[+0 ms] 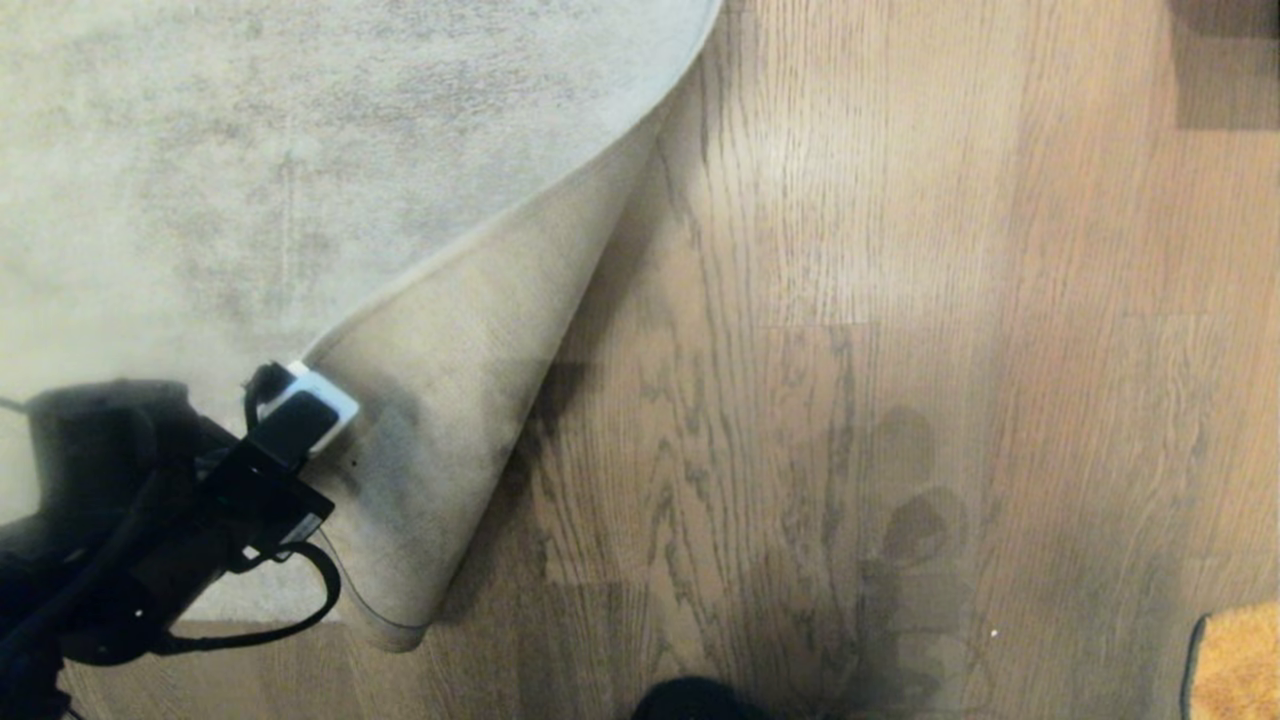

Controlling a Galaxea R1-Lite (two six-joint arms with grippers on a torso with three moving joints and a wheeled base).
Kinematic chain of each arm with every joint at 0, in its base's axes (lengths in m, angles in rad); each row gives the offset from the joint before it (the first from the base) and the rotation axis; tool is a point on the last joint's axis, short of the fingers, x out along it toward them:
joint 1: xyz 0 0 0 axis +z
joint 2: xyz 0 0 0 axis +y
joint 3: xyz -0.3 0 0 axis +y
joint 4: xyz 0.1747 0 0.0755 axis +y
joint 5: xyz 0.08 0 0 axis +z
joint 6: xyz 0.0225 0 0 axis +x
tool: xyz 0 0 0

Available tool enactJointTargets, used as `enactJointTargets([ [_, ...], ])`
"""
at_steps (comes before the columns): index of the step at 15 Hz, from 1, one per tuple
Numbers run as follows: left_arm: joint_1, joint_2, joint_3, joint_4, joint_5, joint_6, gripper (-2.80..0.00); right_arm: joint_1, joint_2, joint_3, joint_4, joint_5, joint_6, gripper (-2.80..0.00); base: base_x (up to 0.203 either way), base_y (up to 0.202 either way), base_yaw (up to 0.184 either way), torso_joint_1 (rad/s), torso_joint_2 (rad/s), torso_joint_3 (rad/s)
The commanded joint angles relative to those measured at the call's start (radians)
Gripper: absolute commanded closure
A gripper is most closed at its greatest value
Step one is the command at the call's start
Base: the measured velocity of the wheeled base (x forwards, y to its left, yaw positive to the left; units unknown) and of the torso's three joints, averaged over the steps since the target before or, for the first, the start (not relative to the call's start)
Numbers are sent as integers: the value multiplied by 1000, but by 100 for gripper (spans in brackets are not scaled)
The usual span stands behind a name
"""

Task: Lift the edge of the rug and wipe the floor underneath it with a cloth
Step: Lift up the carpet

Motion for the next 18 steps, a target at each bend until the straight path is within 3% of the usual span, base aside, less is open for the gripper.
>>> enactJointTargets([
  [1,1,2,-6,-2,3,11,0,0,1,0,-1,1,-1,0,0,164,0,-1,2,2],
  [3,-1,2,-11,-2,-9,22,0,0,1,0,-1,1,-1,0,0,88,1,2,2,2],
  [8,-1,18,-86,-1,-71,155,0,0,1,0,-1,1,-1,0,0,0,0,0,0,0],
  [12,-1,73,-190,-1,-175,260,0,0,1,0,-1,1,-1,0,0,0,0,0,0,0],
  [15,-6,120,-252,-1,-226,272,0,0,1,0,-1,1,-1,0,0,0,0,0,0,0],
  [18,-8,183,-334,-2,-329,277,0,0,1,0,-1,1,-1,0,0,0,0,0,0,0],
])
